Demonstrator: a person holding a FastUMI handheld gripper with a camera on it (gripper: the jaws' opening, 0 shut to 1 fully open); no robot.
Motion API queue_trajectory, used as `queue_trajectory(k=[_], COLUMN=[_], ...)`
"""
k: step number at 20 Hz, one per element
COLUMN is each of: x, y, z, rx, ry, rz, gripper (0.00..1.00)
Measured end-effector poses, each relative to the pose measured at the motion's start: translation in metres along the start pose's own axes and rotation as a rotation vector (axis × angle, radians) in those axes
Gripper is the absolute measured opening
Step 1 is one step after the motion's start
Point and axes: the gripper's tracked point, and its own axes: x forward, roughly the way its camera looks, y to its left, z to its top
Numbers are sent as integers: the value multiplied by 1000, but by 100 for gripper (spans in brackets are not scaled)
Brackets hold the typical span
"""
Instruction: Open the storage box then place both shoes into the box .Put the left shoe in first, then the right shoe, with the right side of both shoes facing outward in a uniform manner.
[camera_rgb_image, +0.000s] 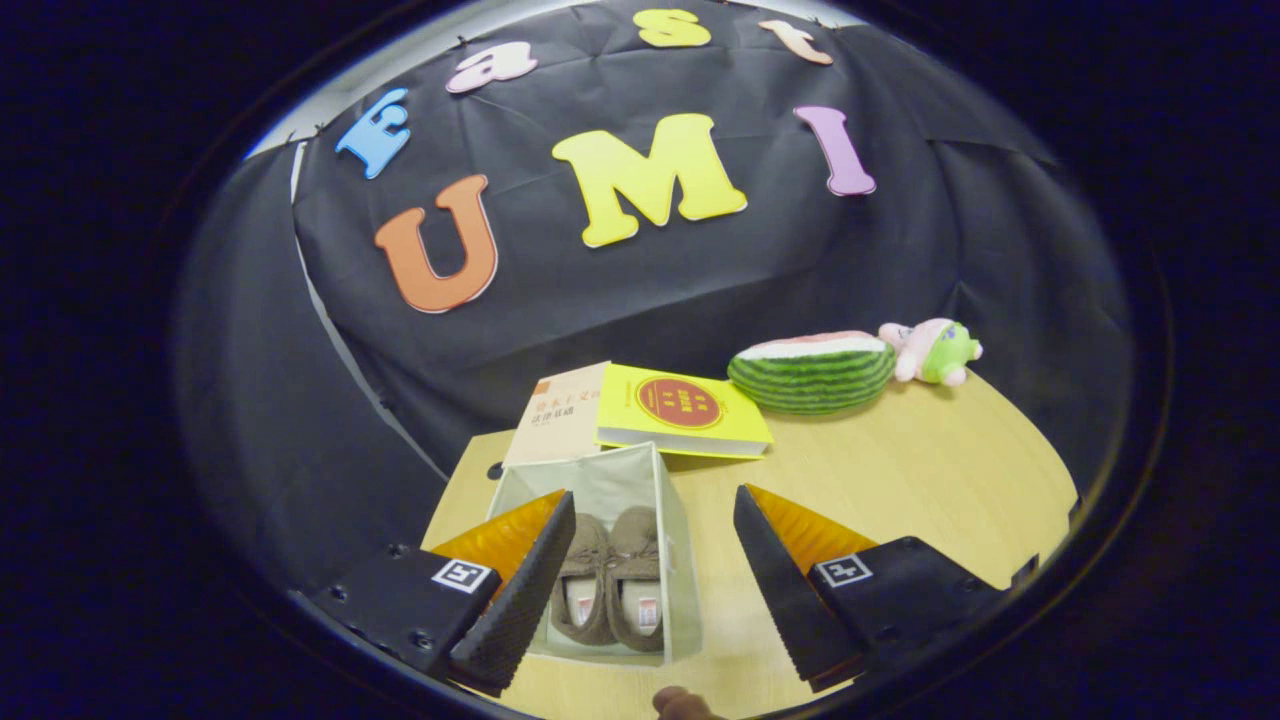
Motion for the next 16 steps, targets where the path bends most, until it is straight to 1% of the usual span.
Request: queue_trajectory(k=[2, 5, 6, 8, 9, 12, 15, 16], x=[-16, -45, -56, -76, -87, -120, -150, -160], y=[1, 10, 13, 28, 27, 23, 24, 20], z=[10, 26, 32, 39, 41, 49, 50, 53], rx=[-29, -86, -106, -129, -146, -191, -223, -238], ry=[-44, -140, -171, -225, -244, -295, -340, -364], rz=[1, 30, 42, 98, 103, 55, 64, 48], gripper=[100, 100, 100, 100, 100, 100, 100, 100])
